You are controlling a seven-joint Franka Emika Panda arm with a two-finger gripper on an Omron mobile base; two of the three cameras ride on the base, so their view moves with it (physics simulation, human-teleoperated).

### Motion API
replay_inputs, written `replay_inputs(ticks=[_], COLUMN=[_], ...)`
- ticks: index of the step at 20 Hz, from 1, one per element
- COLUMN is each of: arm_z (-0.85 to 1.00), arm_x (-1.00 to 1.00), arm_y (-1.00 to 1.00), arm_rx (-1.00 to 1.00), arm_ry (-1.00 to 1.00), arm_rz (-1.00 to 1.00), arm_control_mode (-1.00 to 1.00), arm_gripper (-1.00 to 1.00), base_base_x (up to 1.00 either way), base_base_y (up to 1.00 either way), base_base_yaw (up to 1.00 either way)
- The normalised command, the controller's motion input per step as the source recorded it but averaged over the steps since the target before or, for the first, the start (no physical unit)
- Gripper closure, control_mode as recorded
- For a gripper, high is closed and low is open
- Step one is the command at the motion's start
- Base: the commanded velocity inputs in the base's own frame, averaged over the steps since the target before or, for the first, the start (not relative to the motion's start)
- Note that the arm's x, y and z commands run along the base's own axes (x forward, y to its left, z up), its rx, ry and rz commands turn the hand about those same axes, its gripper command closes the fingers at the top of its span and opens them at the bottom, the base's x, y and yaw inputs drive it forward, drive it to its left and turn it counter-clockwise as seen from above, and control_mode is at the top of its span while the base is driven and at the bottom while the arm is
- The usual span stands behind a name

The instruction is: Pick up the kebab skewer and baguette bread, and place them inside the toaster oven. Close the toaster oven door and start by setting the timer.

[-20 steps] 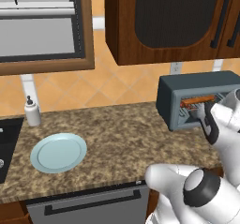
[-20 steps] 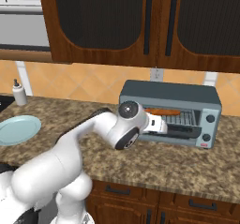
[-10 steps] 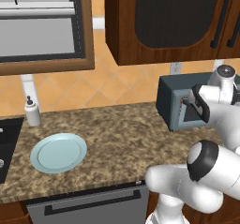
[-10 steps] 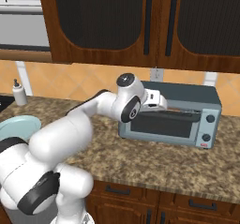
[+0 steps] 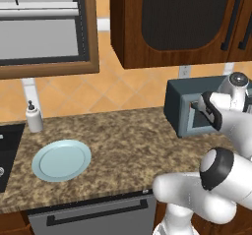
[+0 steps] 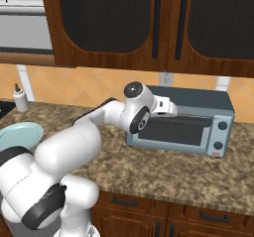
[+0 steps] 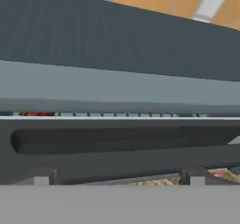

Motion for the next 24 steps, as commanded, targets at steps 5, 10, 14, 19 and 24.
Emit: replay_inputs(ticks=[5,10,14,19,24], arm_z=[-0.67,-0.66,-0.44,0.11,0.10], arm_x=[0.40,0.11,-0.21,-0.83,-0.83], arm_y=[0.00,0.00,0.00,-0.08,-0.19], arm_rx=[0.00,0.00,0.00,-0.03,-0.05], arm_ry=[-0.01,0.00,0.00,0.00,0.00], arm_rz=[0.00,0.00,0.00,0.00,0.00], arm_control_mode=[-1.00,-1.00,-1.00,-1.00,-1.00], arm_gripper=[-1.00,-1.00,-1.00,-1.00,-1.00], base_base_x=[0.00,0.00,0.00,0.00,0.00], base_base_y=[0.00,0.00,0.00,0.00,0.00], base_base_yaw=[0.00,0.00,0.00,0.00,0.00])
